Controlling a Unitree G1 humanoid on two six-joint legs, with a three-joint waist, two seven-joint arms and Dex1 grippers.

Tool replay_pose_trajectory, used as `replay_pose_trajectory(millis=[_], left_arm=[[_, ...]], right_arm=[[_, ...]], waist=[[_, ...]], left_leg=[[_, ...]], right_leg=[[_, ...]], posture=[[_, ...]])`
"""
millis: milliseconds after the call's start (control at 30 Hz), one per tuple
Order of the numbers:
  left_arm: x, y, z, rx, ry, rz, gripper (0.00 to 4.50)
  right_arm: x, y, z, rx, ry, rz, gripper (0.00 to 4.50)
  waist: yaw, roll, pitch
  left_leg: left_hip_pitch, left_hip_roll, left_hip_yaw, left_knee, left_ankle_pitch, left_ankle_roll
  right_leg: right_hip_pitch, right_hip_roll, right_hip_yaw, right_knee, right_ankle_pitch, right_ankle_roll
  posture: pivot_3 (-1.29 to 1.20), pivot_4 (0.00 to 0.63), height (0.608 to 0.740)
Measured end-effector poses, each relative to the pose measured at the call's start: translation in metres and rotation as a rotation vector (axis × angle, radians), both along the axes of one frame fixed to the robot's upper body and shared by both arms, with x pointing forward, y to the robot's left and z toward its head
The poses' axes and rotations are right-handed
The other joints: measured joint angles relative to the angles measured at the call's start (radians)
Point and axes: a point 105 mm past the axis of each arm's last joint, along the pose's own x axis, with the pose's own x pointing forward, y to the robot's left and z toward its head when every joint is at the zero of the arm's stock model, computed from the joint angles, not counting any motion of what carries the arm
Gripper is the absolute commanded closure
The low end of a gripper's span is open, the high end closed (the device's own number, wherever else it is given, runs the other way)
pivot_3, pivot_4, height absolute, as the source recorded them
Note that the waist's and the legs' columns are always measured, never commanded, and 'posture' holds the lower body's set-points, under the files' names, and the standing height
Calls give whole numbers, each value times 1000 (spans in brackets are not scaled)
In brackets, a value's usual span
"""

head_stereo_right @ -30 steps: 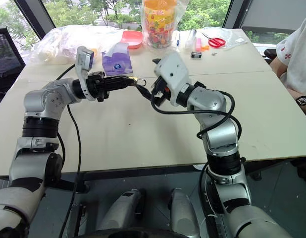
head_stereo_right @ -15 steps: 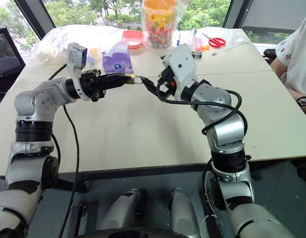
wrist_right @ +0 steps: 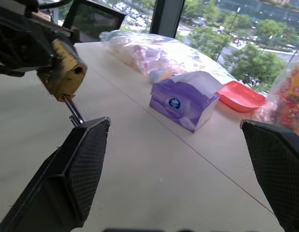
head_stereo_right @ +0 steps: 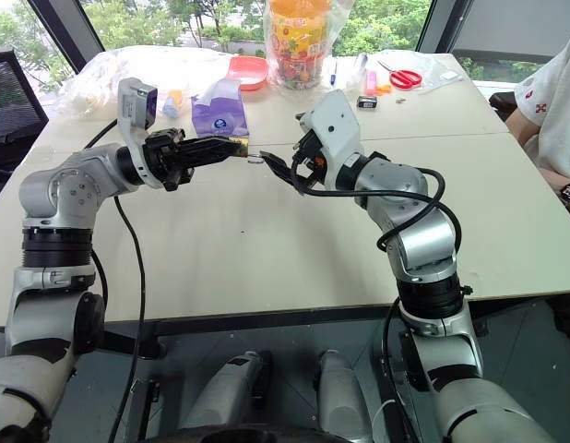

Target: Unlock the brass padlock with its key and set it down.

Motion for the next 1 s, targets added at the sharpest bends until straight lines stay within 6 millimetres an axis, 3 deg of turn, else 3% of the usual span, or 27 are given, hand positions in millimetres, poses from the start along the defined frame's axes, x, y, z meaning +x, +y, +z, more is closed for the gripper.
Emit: replay_pose_trajectory(millis=[467,700,800,933,1000], left_arm=[[1,0,0,1,-15,8,4500],[8,-2,-12,18,15,20,4500],[13,-12,-18,3,48,17,4500],[20,-33,-38,7,135,17,4500],[22,-45,-50,9,183,1,4500]], right_arm=[[-1,-3,-2,-19,1,5,36],[0,-7,-7,-26,25,-9,36],[0,-27,-13,-108,20,-69,36],[-4,-74,-50,-325,148,-189,36],[-13,-83,-66,-351,260,-194,36]], waist=[[0,0,0],[3,0,0],[11,0,0],[24,0,0],[25,-1,0]], left_leg=[[0,0,0,0,0,0],[-1,0,0,0,0,0],[-1,-1,0,0,-1,1],[-2,-1,0,1,-3,4],[-3,-1,0,1,-3,5]], right_leg=[[0,0,0,-1,-2,1],[0,0,0,-1,-2,0],[1,-1,-1,-3,-2,1],[4,-1,-2,-9,-1,3],[3,-1,-2,-10,0,3]], posture=[[0,150,740],[0,150,740],[0,150,740],[0,150,740],[0,150,740]])
